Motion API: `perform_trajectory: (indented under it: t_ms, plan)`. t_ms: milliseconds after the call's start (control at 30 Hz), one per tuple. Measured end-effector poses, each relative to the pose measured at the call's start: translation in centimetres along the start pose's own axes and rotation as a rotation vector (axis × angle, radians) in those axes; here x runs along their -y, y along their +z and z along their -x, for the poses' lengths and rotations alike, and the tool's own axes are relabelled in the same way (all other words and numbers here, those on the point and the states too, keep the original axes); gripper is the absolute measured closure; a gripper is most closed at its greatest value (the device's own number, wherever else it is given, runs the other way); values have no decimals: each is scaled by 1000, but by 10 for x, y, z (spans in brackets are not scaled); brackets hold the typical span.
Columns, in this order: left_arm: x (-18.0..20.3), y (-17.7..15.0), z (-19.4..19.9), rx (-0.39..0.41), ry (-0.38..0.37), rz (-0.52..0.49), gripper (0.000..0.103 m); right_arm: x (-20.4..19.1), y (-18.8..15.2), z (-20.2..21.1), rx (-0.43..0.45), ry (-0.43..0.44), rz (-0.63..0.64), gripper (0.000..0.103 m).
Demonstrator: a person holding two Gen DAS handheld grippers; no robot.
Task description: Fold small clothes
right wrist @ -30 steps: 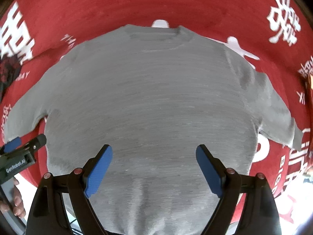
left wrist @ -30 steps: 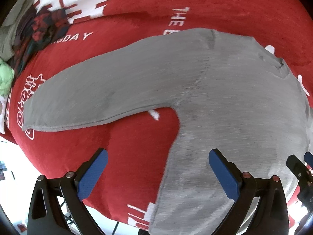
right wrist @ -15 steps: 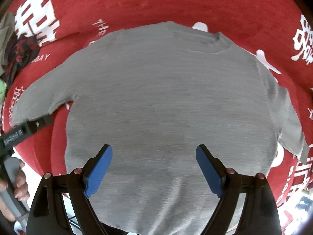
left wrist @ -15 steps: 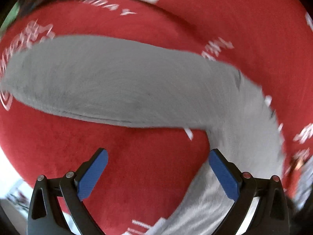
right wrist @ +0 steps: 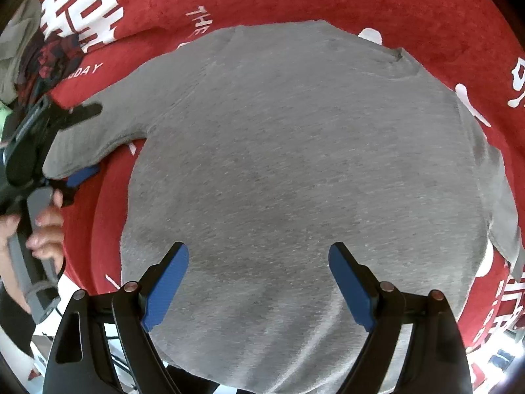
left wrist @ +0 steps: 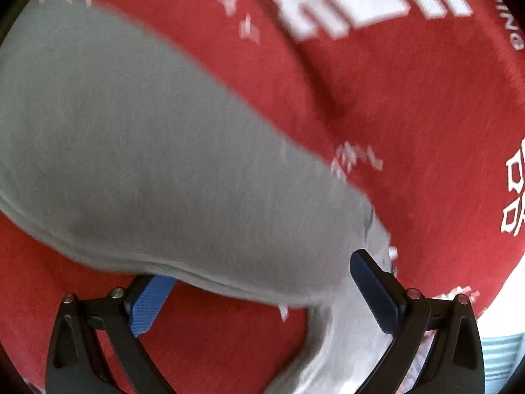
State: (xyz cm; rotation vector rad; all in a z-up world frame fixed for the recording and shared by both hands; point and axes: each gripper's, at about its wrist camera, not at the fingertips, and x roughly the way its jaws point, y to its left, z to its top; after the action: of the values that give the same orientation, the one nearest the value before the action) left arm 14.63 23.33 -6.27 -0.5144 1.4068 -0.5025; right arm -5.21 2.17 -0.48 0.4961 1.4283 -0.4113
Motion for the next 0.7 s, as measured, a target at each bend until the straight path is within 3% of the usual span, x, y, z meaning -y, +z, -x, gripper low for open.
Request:
perform_trajectory:
  t_ms: [67,267,367,433,467,500,567,700]
  plan:
    - [-5,13,23,91,51,-10,0,-2,-1,0,-2,2,1,13]
    - [-40,36,61,173,136,22,0,-8,-1,0,3,11,8,13]
    - [-42,36,64,190,170,37,22,-11,0,-3,0,17,8,13]
    - [-43,37,65,203,212,27,76,-13,0,-4,-2,22,14,13]
    - [-47,37,59,197,192,28,86,-14,0,-3,0,25,18,13]
    - [-51,37,58,200,155,44,92,-15,0,-2,3,30,24,13]
    - [-51,36,63,213,144,33,92,-14,0,2,14,34,36,13]
    - [-13,29,76,249,121,-114,92,-5,-1,8,37,46,31,13]
